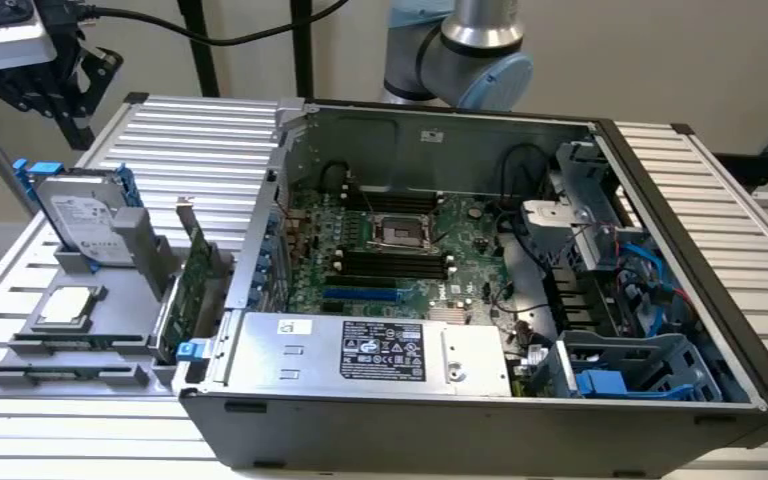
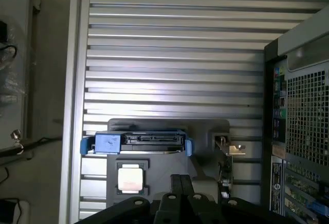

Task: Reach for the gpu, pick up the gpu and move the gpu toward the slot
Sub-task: 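Reach for the gpu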

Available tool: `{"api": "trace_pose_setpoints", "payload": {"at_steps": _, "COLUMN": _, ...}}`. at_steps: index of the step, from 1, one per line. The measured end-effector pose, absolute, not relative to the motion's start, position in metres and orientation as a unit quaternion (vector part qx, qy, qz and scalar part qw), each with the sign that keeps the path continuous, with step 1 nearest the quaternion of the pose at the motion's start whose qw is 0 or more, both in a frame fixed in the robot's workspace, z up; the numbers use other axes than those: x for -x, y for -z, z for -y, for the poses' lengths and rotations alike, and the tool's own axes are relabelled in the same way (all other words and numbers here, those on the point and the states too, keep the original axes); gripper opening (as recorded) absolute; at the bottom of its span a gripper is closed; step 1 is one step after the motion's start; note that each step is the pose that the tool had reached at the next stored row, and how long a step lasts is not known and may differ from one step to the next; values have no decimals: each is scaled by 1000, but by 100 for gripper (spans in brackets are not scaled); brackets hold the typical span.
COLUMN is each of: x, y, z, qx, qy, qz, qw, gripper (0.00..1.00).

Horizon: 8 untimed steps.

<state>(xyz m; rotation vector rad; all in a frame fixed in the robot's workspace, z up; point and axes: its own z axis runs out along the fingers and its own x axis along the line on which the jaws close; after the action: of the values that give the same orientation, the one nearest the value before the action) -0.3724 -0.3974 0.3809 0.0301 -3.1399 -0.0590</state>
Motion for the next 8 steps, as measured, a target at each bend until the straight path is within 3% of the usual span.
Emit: {"api": "trace_pose_setpoints", "payload": {"at_steps": 8, "x": 362, "y": -380, "z": 418, "qx": -10, "qy": 19, "qz": 1000, "qw": 0, "gripper": 11}}
